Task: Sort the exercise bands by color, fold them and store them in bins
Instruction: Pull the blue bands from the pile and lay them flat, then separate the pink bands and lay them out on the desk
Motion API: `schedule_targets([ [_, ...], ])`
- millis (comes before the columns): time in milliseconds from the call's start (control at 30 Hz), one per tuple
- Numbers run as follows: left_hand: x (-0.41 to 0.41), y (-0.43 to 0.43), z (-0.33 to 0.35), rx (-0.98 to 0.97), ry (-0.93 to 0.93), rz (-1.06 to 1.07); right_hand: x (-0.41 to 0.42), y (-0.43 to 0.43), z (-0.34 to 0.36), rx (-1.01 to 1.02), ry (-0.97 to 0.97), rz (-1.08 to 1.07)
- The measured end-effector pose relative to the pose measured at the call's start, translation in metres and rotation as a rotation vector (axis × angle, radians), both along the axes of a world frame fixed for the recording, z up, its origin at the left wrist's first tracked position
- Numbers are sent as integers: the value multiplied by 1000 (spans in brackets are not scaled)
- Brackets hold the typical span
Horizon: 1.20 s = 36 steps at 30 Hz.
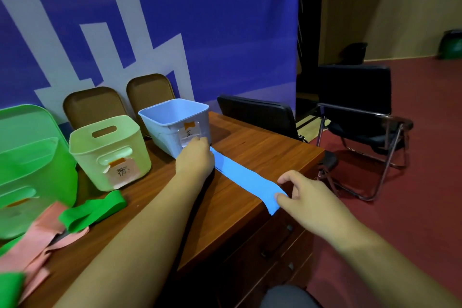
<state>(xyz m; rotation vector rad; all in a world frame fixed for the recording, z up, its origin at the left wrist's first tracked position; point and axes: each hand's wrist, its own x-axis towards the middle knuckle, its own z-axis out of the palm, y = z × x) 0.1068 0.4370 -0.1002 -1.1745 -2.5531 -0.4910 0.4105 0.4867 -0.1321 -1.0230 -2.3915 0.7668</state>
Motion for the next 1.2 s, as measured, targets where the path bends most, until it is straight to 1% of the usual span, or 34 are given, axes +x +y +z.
schedule_targets([
  [67,3,-13,7,-10,-47,-37,-1,-7,9,86,-41,-43],
  [200,1,-54,26,-23,-85,-121,-18,-30,31,94,-4,-35],
  [300,-5,-96,46,-84,-116,-143,-45,-56,46,79,12,33],
  [467,-19,-179,74,-84,-199,-116,-100,-109,58,92,44,177],
  [633,-29,-275,88,-55,-284,-93,-150,-164,67,103,6,362],
  [767,-44,-348,88,-44,-281,-17,-190,-205,65,115,39,452],
  [833,-50,-378,85,-53,-250,20,-209,-225,64,108,39,505],
  [900,-57,-401,80,-101,-195,54,-228,-242,62,109,35,561],
  [1000,-69,-430,70,-199,-257,78,-253,-266,57,107,7,662],
  [1100,-80,-449,59,-311,-299,48,-273,-286,49,118,-14,741],
  [1200,-84,-459,54,-338,-303,-7,-285,-299,37,99,4,791],
])
